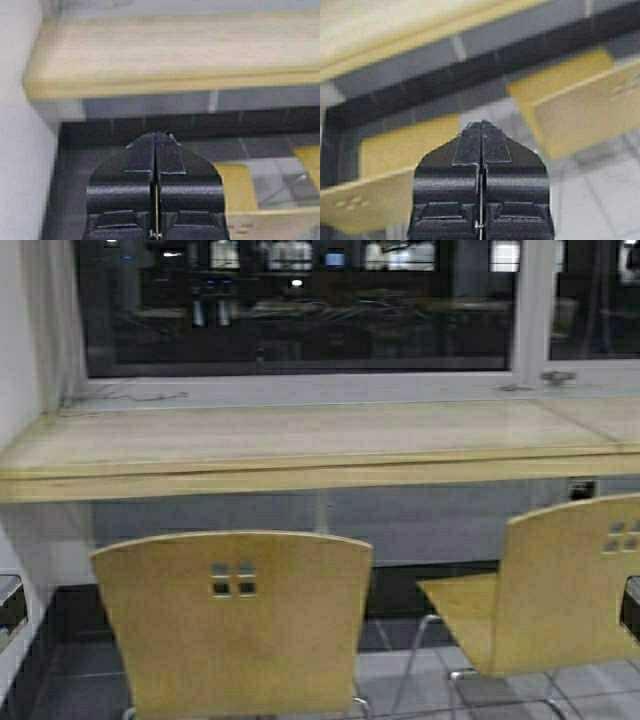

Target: Push the chairs under the table

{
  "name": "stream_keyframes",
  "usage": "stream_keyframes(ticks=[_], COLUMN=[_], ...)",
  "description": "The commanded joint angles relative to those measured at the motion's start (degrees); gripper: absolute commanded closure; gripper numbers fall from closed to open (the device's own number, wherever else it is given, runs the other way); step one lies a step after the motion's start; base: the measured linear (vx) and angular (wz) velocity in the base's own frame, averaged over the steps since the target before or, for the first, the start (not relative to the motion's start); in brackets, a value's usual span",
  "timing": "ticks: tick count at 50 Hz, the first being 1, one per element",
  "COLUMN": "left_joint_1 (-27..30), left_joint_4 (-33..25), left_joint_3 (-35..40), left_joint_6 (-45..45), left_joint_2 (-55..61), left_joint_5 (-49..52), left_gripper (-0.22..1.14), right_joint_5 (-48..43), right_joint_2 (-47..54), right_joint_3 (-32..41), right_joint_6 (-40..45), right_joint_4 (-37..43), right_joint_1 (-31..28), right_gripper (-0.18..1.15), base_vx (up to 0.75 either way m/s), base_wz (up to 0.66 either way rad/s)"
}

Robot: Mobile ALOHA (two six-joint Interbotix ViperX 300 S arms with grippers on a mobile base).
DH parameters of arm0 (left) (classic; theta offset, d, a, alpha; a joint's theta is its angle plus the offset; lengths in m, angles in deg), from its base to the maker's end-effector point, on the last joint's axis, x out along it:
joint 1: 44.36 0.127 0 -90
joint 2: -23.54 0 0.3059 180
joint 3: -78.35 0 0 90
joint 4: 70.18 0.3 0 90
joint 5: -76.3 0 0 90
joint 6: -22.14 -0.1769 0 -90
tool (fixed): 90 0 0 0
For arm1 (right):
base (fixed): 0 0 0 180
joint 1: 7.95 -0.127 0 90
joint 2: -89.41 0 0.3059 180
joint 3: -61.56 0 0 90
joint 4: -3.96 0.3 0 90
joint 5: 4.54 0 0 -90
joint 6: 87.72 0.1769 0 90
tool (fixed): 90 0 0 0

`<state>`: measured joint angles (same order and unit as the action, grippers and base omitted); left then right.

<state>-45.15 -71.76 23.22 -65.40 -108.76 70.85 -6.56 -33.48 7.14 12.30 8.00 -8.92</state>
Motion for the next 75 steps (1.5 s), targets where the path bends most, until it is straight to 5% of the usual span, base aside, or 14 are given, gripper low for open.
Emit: stream_keyframes(ticks=[1, 26, 39, 55, 65, 75], left_joint_1=[0.09, -0.35, -11.51, -21.18, -25.75, -27.51], left_joint_4=[-0.26, -0.70, -5.54, -22.24, -31.90, -41.57], left_joint_3=[2.20, 1.14, -0.09, -1.49, -2.11, -0.44], left_joint_6=[4.04, 6.77, 13.97, 21.09, 21.36, 20.92], left_joint_2=[1.32, 2.37, 10.28, 21.97, 32.08, 45.88], left_joint_5=[1.23, 1.93, 4.48, 6.15, 4.83, 3.87], left_gripper=[0.89, 0.89, 0.89, 0.89, 0.88, 0.84], right_joint_5=[0.88, 2.81, 4.66, 7.91, 1.32, 0.35], right_joint_2=[2.20, 4.13, 8.96, 19.78, 33.22, 47.20], right_joint_3=[2.02, 2.99, 3.25, 4.48, 6.50, 10.37], right_joint_6=[-0.26, -0.53, -0.18, 7.03, 10.02, 12.74], right_joint_4=[0.09, -2.11, -1.76, 7.03, 11.69, 15.12], right_joint_1=[-0.09, -0.09, -0.44, -15.21, -21.97, -24.96], right_gripper=[0.93, 0.92, 0.92, 0.92, 0.88, 0.64], base_vx=[0.11, 0.12, 0.20, 0.18, 0.13, 0.09], base_wz=[0.24, 0.13, 0.09, 0.08, -0.06, -0.06])
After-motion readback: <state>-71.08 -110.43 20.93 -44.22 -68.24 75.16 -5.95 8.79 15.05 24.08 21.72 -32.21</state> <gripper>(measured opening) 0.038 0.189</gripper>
